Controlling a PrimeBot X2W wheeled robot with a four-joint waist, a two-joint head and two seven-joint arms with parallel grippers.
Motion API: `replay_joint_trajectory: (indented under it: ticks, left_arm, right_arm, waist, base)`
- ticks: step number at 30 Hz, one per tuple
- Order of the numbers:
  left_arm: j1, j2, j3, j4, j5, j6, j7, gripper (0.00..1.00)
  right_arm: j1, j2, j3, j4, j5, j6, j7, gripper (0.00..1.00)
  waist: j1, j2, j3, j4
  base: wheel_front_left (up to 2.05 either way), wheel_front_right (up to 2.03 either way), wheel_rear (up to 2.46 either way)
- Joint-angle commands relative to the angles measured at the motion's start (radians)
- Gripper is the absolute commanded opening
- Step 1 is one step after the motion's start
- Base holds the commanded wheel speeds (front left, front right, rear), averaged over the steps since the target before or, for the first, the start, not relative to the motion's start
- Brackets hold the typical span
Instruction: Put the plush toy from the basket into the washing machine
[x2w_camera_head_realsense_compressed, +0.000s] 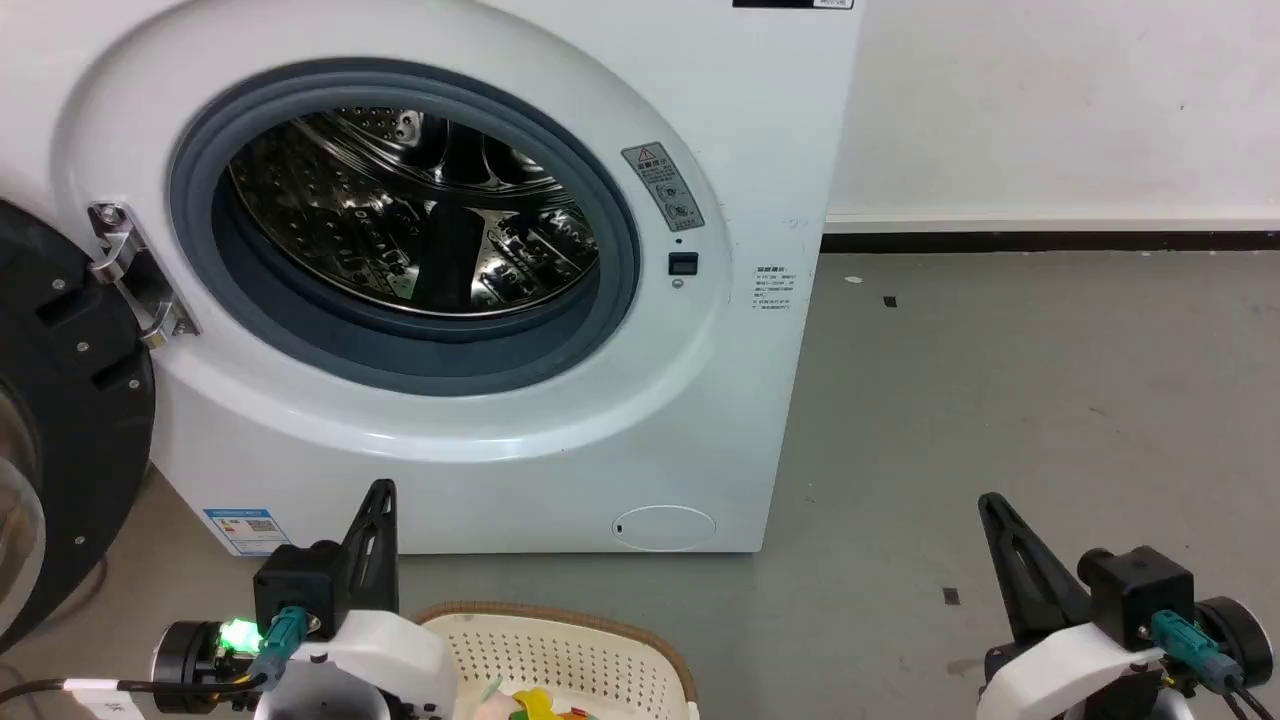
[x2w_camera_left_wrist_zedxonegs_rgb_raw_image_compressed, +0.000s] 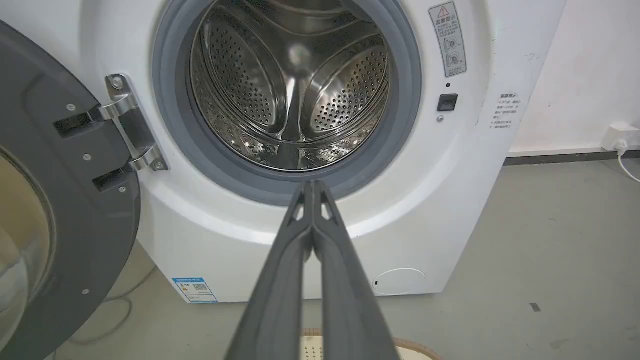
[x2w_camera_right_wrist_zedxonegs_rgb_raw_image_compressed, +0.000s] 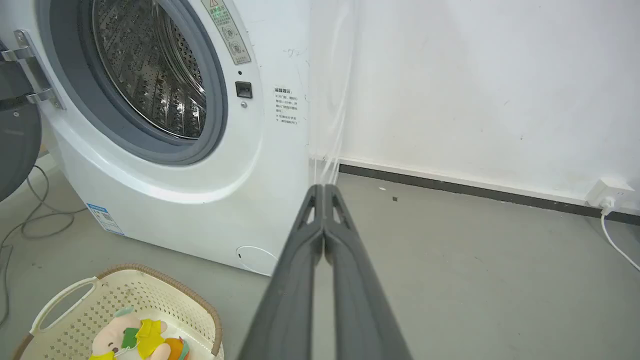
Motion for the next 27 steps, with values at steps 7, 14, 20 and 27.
replay_joint_trajectory:
  ticks: [7,14,20,27]
  left_arm:
    - [0.0,0.0,0.0,0.0,0.0,0.0,0.0,1.0]
    - [0.001,0.0,-0.01,0.008,-0.012,0.004,-0.013,1.0]
    - [-0.001,0.0,-0.02,0.023,-0.023,0.005,-0.026,1.0]
    - [-0.006,0.0,-0.029,0.045,-0.032,0.007,-0.038,1.0]
  right_arm:
    - [0.0,0.0,0.0,0.0,0.001,0.0,0.0,1.0]
    - [0.0,0.0,-0.005,-0.001,0.014,0.0,-0.013,1.0]
    - [-0.001,0.0,-0.014,-0.004,0.025,0.0,-0.026,1.0]
    - [-0.005,0.0,-0.024,-0.007,0.032,0.0,-0.038,1.0]
  waist:
    - [0.0,-0.0001,0.0,0.0]
    - [0.0,-0.0001,0.002,-0.001]
    - [0.0,-0.0001,0.009,-0.004]
    - [0.0,-0.0001,0.02,-0.009]
  base:
    - [0.0,0.0,0.0]
    - [0.0,0.0,0.0]
    - [0.0,0.0,0.0]
    - [0.0,0.0,0.0]
